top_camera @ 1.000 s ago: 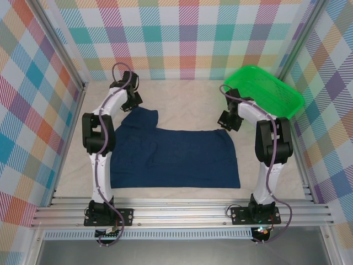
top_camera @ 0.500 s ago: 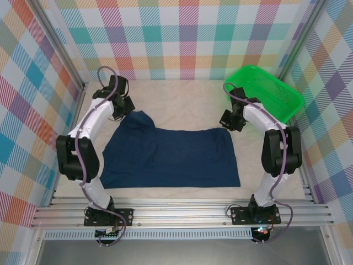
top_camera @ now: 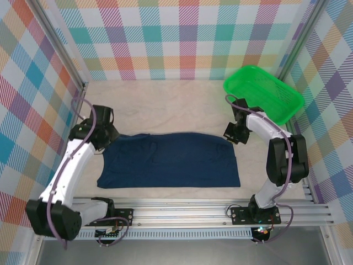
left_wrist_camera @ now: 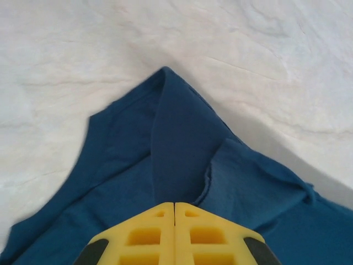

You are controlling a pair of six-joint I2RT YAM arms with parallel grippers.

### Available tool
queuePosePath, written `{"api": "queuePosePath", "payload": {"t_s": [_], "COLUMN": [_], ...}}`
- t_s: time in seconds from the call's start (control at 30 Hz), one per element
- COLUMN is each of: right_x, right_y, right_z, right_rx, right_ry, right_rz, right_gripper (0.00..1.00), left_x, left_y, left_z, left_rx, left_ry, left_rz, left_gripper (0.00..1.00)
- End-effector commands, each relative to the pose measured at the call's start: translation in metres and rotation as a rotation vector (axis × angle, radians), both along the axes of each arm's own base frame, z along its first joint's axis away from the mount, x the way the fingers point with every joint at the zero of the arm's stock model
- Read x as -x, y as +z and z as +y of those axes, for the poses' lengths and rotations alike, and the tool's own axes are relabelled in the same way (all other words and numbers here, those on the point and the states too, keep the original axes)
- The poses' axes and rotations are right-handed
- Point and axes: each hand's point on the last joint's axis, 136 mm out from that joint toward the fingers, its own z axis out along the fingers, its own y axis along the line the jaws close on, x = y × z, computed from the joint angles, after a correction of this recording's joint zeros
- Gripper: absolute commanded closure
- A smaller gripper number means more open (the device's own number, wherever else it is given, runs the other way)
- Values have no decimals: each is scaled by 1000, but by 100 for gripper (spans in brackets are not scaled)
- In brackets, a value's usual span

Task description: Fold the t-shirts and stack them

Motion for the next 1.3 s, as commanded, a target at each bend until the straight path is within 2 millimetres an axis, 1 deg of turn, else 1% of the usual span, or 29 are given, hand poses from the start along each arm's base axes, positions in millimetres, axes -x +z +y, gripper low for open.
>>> {"api": "queuePosePath", "payload": {"t_s": [0.0, 0.13, 0.3, 0.4, 0.53, 0.7, 0.8, 0.97, 1.1, 1.17, 1.27], "right_x": [20, 32, 48, 53, 51, 46, 44, 48, 55, 56, 54], "right_y": [7, 0, -10, -16, -19, -17, -16, -20, -25, -26, -27], "right_z": [-13, -23, -26, -23, -32, -35, -34, -32, -30, -31, -32], "right_rx": [46, 99, 102, 83, 134, 158, 157, 147, 138, 143, 152], "right_ry": [-35, -56, -84, -84, -81, -65, -65, -61, -58, -59, -60], "right_rz": [28, 59, 106, 109, 114, 103, 98, 107, 118, 120, 125], "right_gripper": [100, 100, 100, 100, 100, 100, 100, 100, 100, 100, 100], "left_x": [27, 45, 73, 82, 92, 98, 103, 116, 123, 126, 131], "left_y": [-2, -14, -31, -44, -58, -57, -61, -72, -77, -78, -71], "left_z": [23, 24, 32, 31, 30, 36, 38, 38, 34, 32, 33], "left_rx": [-77, -69, -70, -55, -34, -56, -67, -51, 0, 25, 33], "left_ry": [91, 106, 181, 192, 222, 256, 262, 300, 329, 341, 357], "left_rz": [23, 71, 107, 124, 160, 151, 167, 205, 180, 160, 142], "left_gripper": [100, 100, 100, 100, 100, 100, 100, 100, 100, 100, 100]}}
